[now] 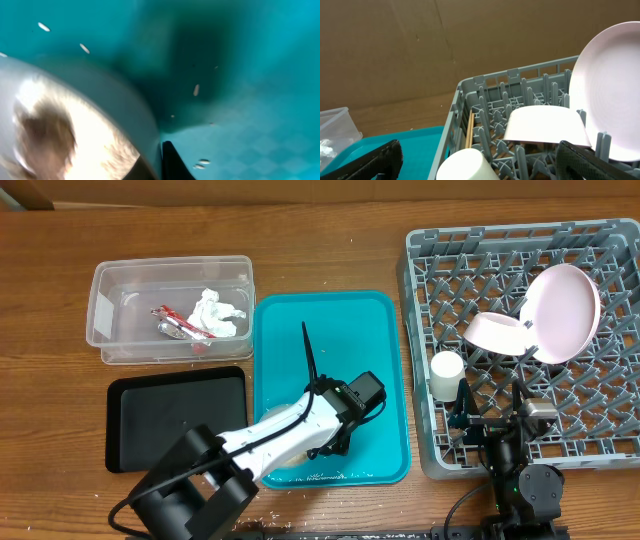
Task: Sort waste into correct bins and load items into the dishwasher
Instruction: 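Grasp the white rice bowl rim with the left gripper and lift, then tip the rice bowl over the black tray to dump the rice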
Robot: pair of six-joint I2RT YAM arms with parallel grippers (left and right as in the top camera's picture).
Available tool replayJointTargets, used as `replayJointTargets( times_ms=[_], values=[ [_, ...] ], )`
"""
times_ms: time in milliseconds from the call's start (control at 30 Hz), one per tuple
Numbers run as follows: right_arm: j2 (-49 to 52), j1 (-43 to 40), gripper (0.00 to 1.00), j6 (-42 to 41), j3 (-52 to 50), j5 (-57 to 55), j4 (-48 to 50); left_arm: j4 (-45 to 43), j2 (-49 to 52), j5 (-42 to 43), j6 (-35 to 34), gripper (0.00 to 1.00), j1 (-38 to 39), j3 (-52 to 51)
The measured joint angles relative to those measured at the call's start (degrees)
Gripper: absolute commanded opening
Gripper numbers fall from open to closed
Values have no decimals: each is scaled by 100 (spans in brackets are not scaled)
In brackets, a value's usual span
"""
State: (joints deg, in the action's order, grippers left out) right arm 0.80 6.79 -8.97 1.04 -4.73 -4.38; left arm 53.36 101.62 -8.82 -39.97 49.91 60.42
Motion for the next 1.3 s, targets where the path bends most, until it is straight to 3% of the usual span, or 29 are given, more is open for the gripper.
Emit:
replayJointTargets(
  times_ms=[300,533,667,800,1100,1300],
  values=[
    [0,0,100,2,0,0,2,361,-111,11,13,4,-7,118],
    [0,0,100,2,0,0,0,625,-1742,321,50,4,-566,363],
    [-2,0,100,4,0,0,2,973,-2524,592,339,4,-1655,444],
    [-2,-2,100,4,0,0,2,1016,-2699,1436,1025,4,-3075,439],
    [0,0,100,4,0,-2,2,765,-2623,4634,3226,4,-6358,-297],
    [0,0,100,4,0,0,2,422,-2308,6339,4699,4,-7613,-1038]
  ],
)
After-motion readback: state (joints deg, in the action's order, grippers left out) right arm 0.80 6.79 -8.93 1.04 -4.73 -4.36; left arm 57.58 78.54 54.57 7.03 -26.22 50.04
